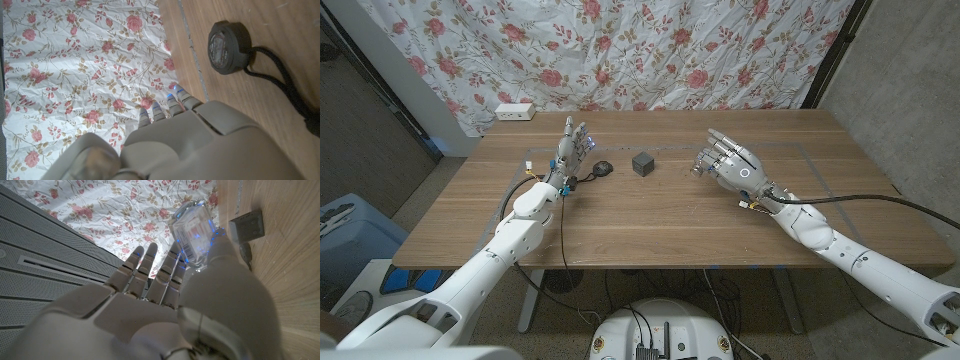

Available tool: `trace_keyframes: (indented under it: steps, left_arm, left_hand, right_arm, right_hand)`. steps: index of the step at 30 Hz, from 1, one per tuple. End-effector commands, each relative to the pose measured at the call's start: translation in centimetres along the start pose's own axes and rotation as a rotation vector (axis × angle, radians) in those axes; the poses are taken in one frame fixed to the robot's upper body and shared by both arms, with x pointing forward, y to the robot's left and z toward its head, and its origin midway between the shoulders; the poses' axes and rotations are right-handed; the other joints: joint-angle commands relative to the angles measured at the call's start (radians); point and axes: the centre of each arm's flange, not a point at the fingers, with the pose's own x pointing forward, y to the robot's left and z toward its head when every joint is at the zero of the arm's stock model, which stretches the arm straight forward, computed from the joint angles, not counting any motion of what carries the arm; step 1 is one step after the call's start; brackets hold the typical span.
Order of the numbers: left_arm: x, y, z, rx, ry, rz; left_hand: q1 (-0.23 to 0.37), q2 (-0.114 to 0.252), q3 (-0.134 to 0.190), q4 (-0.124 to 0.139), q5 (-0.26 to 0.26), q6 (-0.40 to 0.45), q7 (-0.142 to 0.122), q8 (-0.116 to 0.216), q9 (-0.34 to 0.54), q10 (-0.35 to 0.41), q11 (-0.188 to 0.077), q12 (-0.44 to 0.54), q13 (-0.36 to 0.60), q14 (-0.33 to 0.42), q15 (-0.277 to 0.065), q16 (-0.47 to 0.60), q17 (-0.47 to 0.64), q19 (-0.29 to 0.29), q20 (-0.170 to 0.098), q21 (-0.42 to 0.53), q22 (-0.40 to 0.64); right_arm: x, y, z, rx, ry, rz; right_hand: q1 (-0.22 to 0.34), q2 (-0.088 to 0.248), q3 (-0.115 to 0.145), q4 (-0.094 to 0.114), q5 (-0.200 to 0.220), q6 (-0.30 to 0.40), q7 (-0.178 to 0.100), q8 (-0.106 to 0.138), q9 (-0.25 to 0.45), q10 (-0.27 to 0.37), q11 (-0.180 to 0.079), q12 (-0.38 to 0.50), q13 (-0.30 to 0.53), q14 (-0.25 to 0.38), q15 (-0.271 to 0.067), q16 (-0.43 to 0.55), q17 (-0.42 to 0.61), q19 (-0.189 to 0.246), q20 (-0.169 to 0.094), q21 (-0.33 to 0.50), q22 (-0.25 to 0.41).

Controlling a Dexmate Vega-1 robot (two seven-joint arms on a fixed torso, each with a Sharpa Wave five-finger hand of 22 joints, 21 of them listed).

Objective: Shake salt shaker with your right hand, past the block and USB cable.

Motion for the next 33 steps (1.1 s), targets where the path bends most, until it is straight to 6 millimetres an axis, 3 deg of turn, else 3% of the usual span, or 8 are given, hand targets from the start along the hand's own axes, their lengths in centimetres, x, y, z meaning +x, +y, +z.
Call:
trace_keyframes:
  steps: [1,13,33]
  left_arm:
    - [0.0,0.0,0.0,0.000,0.000,0.000]
    - [0.0,0.0,0.0,0.000,0.000,0.000]
    - [0.0,0.0,0.0,0.000,0.000,0.000]
  left_hand:
    - [0.000,0.101,-0.002,0.006,0.004,0.003,-0.007,0.004,0.006,0.000,-0.009,0.004,0.004,0.001,-0.106,0.005,0.006,0.005,-0.024,0.005,0.005]
    - [0.000,0.101,-0.002,0.006,0.004,0.004,-0.009,0.004,0.006,0.000,-0.010,0.004,0.004,0.002,-0.106,0.005,0.006,0.005,-0.024,0.004,0.005]
    - [0.000,0.101,-0.002,0.006,0.004,0.004,-0.007,0.004,0.006,-0.001,-0.011,0.004,0.004,0.002,-0.107,0.005,0.006,0.005,-0.024,0.005,0.005]
  right_arm:
    - [1.2,-0.2,-1.4,-0.011,0.037,-0.023]
    - [3.7,-0.4,-4.6,-0.067,0.113,-0.068]
    - [7.4,-0.1,-7.5,-0.113,0.215,-0.115]
  right_hand:
    - [0.082,0.081,0.002,0.006,0.001,0.062,-0.051,0.041,0.033,-0.002,-0.003,0.001,0.004,0.003,-0.143,-0.004,0.002,0.004,-0.018,0.004,0.004]
    - [0.082,0.082,0.002,0.006,-0.001,0.064,-0.051,0.043,0.034,-0.002,-0.003,0.002,0.005,0.002,-0.144,-0.004,0.004,0.005,-0.017,0.004,0.004]
    - [0.070,0.087,0.000,0.012,-0.006,0.065,-0.051,0.048,0.035,-0.005,-0.002,0.001,0.004,0.004,-0.140,-0.006,0.004,0.007,-0.017,0.004,0.004]
